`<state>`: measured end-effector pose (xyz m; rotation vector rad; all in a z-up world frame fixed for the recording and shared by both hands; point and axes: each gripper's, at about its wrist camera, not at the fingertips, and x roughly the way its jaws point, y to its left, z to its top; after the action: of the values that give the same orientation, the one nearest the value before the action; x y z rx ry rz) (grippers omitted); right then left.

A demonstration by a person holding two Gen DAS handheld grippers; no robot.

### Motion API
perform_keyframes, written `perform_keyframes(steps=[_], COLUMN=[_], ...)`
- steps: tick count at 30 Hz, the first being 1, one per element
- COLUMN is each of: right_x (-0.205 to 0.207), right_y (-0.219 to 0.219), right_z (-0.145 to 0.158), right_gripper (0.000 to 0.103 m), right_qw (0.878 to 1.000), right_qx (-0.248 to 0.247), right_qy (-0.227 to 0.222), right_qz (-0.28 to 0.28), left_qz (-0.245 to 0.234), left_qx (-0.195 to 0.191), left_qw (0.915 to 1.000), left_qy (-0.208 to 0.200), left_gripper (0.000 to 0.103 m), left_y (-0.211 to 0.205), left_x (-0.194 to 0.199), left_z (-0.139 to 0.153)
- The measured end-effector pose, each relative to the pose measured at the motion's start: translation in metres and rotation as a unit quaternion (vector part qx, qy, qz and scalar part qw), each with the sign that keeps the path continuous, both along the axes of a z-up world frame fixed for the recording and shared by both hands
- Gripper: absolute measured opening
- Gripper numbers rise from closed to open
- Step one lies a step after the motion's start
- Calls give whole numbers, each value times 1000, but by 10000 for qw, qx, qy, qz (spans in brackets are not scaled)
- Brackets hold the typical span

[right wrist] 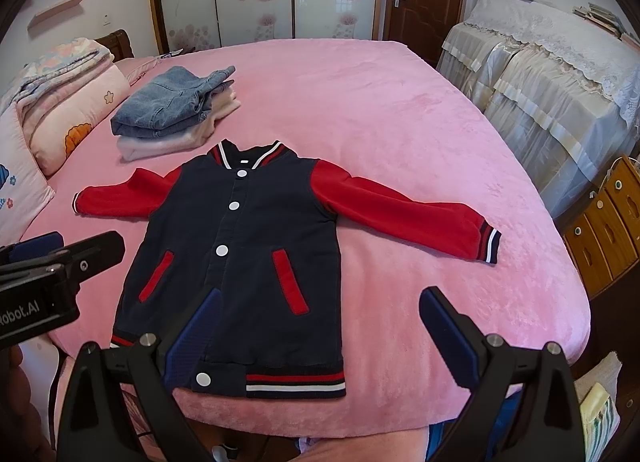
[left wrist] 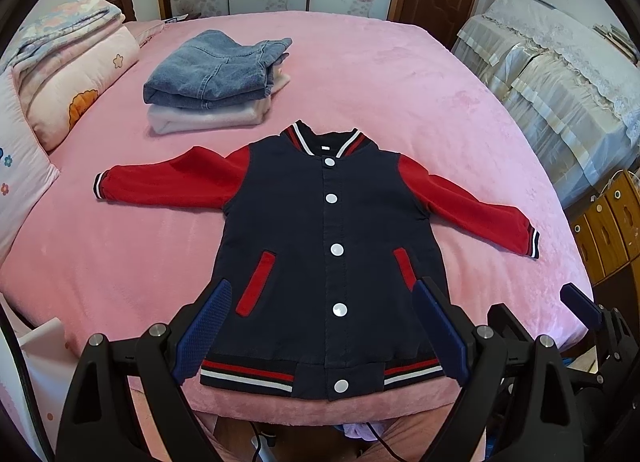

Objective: Fold large clothes

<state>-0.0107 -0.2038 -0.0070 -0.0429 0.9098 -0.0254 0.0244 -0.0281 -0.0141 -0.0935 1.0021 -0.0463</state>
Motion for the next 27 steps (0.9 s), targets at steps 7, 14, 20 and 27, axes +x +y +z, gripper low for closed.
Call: perform_keyframes(steps=[7, 14, 20, 27], right_x=[10, 19, 29, 41], right_y=[-6, -12, -24, -59], right_z=[-3, 10, 32, 53], right_gripper=[99, 99, 99, 99], right_qw=[10000, 9997, 9980, 9955], right_qx=[63, 90, 184, 391], right_qy=[45, -218, -581, -859], right_qz=[-7, 82, 155, -123], left_qz=[-40, -134, -411, -745], left_qx=[27, 157, 309, 117], left_qw=[10000, 9993, 9971, 9947], left_qy=[-88, -314, -564, -696], left_gripper=[91, 91, 91, 91], left_y=[-2, -8, -26, -50], left_x=[9, 25, 35, 56], left_z=[-3, 2, 16, 32])
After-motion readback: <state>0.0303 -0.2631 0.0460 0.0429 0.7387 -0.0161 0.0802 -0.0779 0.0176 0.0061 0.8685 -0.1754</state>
